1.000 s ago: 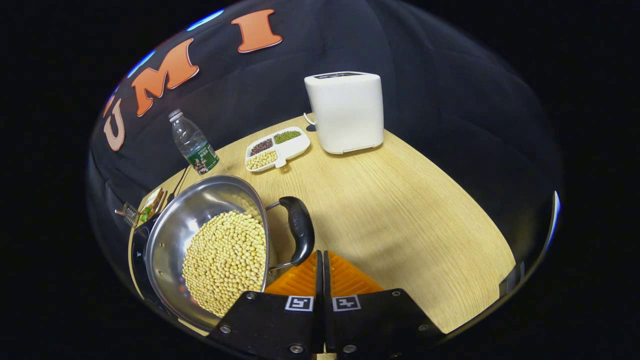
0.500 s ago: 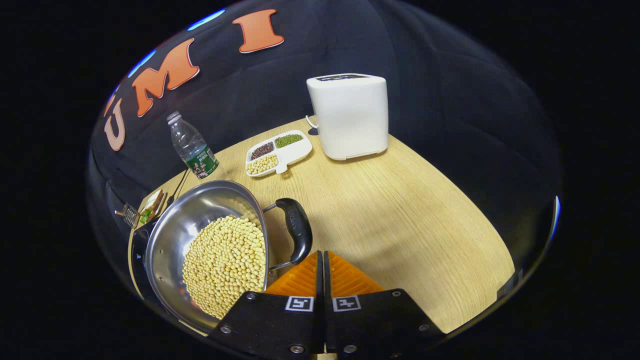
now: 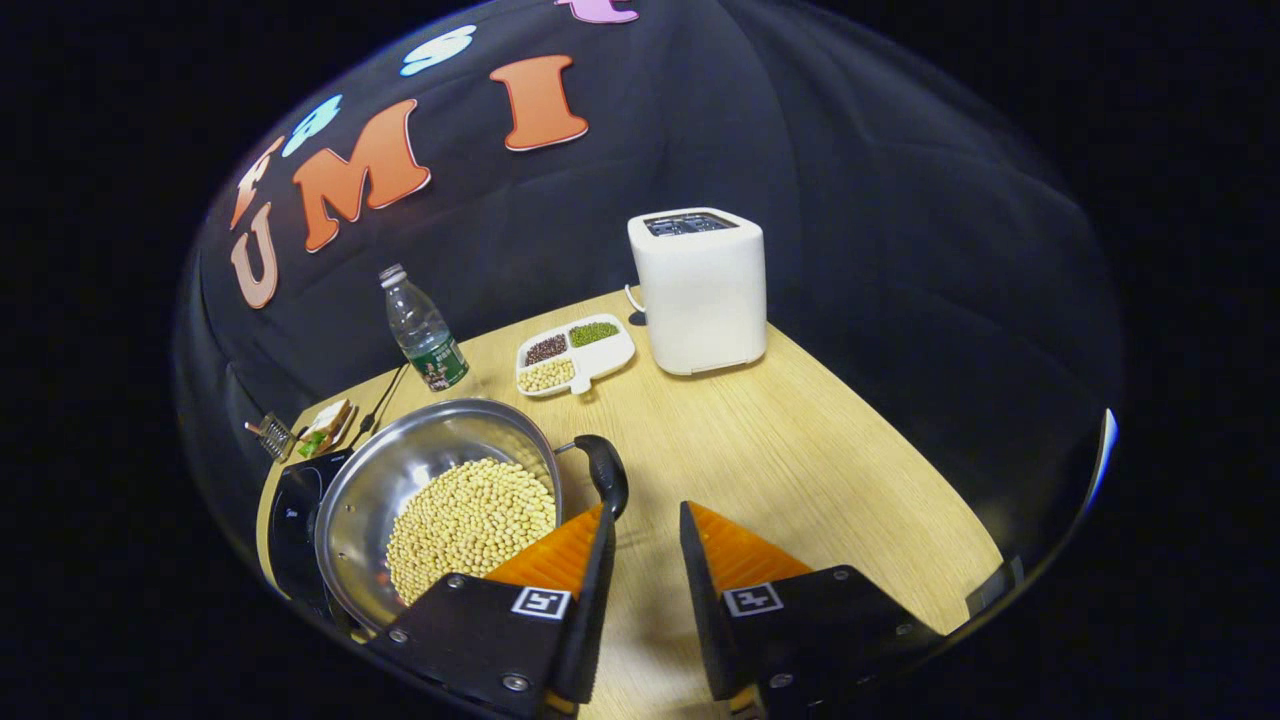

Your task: First push the handle of the pot to place it horizontally, then grasp the pot with both hands and set it on the induction cooktop.

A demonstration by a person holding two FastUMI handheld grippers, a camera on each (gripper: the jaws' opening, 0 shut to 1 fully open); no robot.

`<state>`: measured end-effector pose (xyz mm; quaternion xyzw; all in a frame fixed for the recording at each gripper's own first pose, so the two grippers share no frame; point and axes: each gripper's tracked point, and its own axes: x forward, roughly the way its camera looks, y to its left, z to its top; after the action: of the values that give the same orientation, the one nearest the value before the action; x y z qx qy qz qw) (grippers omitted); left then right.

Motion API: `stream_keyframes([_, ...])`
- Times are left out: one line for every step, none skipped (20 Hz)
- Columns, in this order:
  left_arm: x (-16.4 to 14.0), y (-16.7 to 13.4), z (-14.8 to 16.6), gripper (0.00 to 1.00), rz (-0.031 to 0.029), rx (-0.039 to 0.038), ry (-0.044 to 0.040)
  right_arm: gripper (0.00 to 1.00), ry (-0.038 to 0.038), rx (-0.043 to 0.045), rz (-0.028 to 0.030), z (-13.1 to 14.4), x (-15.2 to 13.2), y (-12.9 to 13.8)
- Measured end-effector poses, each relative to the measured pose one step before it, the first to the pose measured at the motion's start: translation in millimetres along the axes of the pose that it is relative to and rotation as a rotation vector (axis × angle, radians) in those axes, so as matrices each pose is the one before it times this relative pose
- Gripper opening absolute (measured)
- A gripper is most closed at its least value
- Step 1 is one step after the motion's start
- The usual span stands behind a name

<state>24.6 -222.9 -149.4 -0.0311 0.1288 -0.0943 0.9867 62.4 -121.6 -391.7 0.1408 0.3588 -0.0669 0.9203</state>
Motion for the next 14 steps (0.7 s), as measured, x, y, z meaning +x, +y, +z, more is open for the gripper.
stream_keyframes([4.65, -7.55, -11.57, 0.99, -0.00601, -0.00682, 0.01848, 0.46, -0.00803, -0.00831, 0.00677, 0.5, -1.47, 1.45])
stream_keyframes([5.7, -8.29, -11.64, 0.99, -0.01032, -0.00941, 0.02055, 0.56, -0.00459, -0.00717, 0.00799, -0.28, -2.2, 2.67])
stream_keyframes([5.56, -6.67, -10.82, 0.99, -0.01174, -0.00786, 0.01662, 0.6, -0.00437, -0.00643, 0.0052, 0.35, 0.4, 2.01])
stream_keyframes([5.67, -4.23, -10.27, 0.99, -0.00335, -0.00352, 0.0128, 0.67, -0.00526, -0.00631, 0.00343, 0.58, -0.01, 2.22])
stream_keyframes([7.1, -3.59, -10.2, 0.99, -0.00035, 0.00097, 0.01263, 0.7, -0.00612, -0.0067, 0.00084, 0.19, 0.09, 0.52])
stream_keyframes([4.03, -2.13, -11.05, 0.99, 0.00172, 0.00312, 0.0134, 0.74, -0.00631, -0.00789, -0.00332, 1.09, 1.37, -0.39])
stream_keyframes([6.52, -3.71, -9.6, 0.99, 0.00308, 0.0048, 0.01307, 0.76, -0.00679, -0.00966, -0.00223, 0.23, 0.3, -0.47])
stream_keyframes([6.11, -5.33, -11.19, 0.99, -0.00053, 0.00398, 0.01475, 0.78, -0.00727, -0.01128, -0.00335, 1.34, 2.49, 1.0])
stream_keyframes([5.44, -4.71, -9.7, 0.99, -0.00458, 0.00167, 0.01793, 0.79, -0.00706, -0.01079, -0.00379, 0.55, 1.28, -1.15])
stream_keyframes([5.68, -6.89, -10.54, 0.99, -0.00657, -0.00243, 0.01639, 0.81, -0.00597, -0.00981, -0.00163, 0.66, 1.79, -0.44])
stream_keyframes([4.73, -6.6, -6.68, 0.99, -0.00801, -0.00606, 0.0059, 0.81, -0.00855, -0.00311, 0.00371, 1.83, 2.23, 1.02])
stream_keyframes([4.67, -6.23, -7.32, 0.99, -0.00552, 0.00188, 0.01036, 0.82, -0.00322, 0.00142, 0.00554, 1.66, 2.56, 1.37])
stream_keyframes([4.54, -5.12, -6.73, 0.99, -0.00157, 0.01219, 0.00408, 0.82, -0.00049, 0.00083, 0.00628, 0.91, 3.04, 2.26])
stream_keyframes([3.63, -7.23, -5.12, 0.99, -0.00065, 0.01785, 0.00257, 0.83, 0.00298, 0.00016, 0.00482, -0.09, 3.98, 2.54])
